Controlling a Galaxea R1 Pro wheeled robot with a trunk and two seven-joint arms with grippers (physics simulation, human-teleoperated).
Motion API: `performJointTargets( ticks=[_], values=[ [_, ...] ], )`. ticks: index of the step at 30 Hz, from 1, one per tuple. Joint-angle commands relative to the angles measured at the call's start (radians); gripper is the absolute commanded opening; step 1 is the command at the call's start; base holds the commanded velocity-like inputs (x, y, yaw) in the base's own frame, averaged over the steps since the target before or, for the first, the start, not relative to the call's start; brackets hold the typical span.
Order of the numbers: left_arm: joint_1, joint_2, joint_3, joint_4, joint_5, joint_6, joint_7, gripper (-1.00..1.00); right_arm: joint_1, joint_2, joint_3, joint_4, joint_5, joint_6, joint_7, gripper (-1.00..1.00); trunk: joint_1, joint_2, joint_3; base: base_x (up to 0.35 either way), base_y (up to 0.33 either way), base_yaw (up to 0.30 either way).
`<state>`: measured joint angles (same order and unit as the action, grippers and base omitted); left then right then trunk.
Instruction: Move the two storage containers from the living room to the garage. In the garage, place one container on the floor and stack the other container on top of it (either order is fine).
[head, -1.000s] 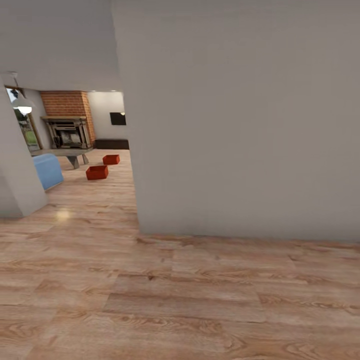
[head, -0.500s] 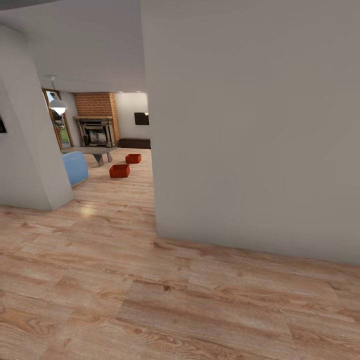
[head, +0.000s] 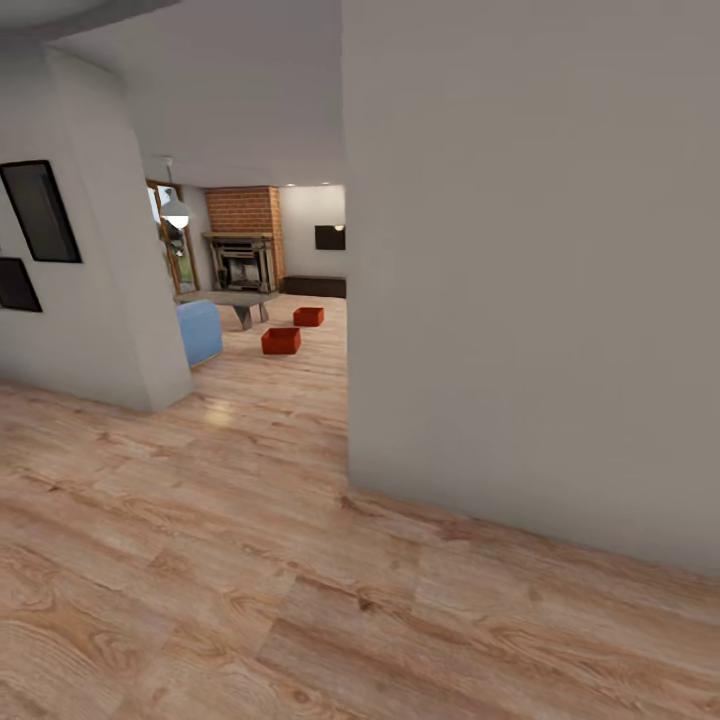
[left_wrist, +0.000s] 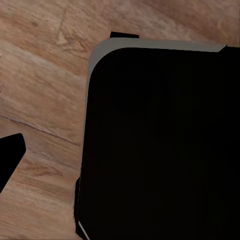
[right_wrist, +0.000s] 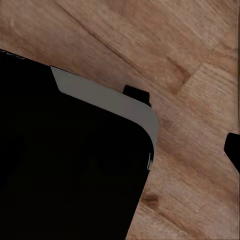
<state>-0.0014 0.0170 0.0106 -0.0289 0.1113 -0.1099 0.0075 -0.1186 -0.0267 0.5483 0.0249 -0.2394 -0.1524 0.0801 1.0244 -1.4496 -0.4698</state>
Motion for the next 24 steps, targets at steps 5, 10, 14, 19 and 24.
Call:
performJointTargets(
  ticks=[5, 10, 14, 19, 24],
  values=[
    [0.0, 0.0, 0.0, 0.0, 0.008, -0.002, 0.0, 1.0, -0.001, 0.0, 0.006, 0.003, -0.011, -0.006, 0.006, 1.0, 0.001, 0.0, -0.001, 0.322, 0.0, 0.269],
    [0.0, 0.0, 0.0, 0.0, 0.008, -0.002, 0.0, 1.0, -0.001, 0.0, 0.006, 0.003, -0.011, -0.006, 0.006, 1.0, 0.001, 0.0, -0.001, 0.322, 0.0, 0.269],
    [0.0, 0.0, 0.0, 0.0, 0.008, -0.002, 0.0, 1.0, -0.001, 0.0, 0.006, 0.003, -0.011, -0.006, 0.006, 1.0, 0.001, 0.0, -0.001, 0.322, 0.0, 0.269],
    [0.0, 0.0, 0.0, 0.0, 0.008, -0.002, 0.0, 1.0, -0.001, 0.001, 0.005, 0.003, -0.011, -0.007, 0.006, 1.0, 0.001, 0.0, -0.001, 0.322, 0.0, 0.269],
    [0.0, 0.0, 0.0, 0.0, 0.008, -0.002, 0.0, 1.0, -0.001, 0.001, 0.005, 0.003, -0.011, -0.007, 0.006, 1.0, 0.001, 0.0, -0.001, 0.322, 0.0, 0.269]
  ],
)
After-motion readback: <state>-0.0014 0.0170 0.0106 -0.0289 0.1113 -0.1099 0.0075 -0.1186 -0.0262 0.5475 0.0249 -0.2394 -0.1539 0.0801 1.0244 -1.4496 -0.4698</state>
